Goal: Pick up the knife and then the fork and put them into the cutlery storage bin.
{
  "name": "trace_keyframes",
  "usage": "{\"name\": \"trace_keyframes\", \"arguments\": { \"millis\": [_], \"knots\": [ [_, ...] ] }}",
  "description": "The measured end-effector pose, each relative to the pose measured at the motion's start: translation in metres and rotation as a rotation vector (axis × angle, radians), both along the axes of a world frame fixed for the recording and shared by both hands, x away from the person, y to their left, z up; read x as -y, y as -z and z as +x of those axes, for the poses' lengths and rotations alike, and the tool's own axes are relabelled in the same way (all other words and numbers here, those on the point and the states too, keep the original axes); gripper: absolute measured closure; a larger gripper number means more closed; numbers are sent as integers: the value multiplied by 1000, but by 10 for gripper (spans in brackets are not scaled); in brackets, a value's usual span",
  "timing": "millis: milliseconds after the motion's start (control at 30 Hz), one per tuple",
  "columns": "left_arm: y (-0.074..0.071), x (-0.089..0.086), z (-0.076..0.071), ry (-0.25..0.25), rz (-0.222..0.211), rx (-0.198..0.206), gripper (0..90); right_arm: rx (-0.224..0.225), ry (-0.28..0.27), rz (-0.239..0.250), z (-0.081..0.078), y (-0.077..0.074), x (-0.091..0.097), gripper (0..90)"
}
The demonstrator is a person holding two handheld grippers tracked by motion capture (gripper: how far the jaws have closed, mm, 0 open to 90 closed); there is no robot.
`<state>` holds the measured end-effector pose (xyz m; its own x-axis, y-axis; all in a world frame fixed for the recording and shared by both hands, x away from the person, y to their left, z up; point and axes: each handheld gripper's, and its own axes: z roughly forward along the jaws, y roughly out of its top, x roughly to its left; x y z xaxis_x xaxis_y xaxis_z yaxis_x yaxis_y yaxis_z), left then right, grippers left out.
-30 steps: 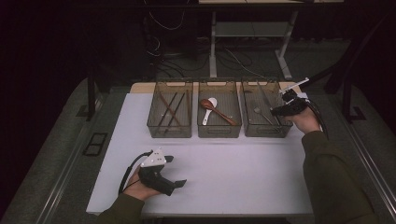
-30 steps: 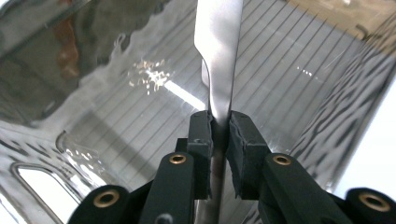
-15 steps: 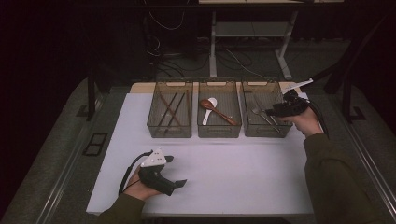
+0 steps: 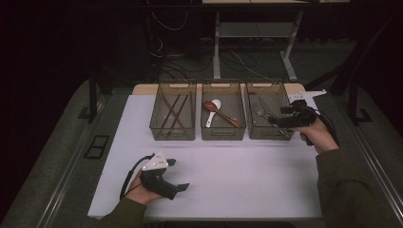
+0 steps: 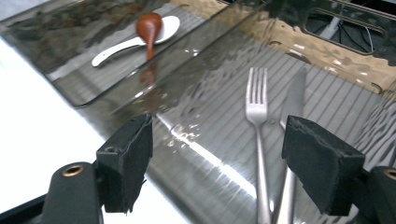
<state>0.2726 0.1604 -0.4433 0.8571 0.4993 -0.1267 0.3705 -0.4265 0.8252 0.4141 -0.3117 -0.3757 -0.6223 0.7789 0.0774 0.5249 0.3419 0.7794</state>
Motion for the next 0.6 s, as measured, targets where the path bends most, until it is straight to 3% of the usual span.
{"name": "trace_keyframes", "arguments": {
  "millis": [267, 600],
  "knots": [
    [0, 0, -1, -2, 1, 1, 0, 40, -83, 60, -35, -5, -6, 208],
    [0, 0, -1, -4, -4, 0, 0, 57, -175, 99, -76, 5, -16, 202]
  ]
}}
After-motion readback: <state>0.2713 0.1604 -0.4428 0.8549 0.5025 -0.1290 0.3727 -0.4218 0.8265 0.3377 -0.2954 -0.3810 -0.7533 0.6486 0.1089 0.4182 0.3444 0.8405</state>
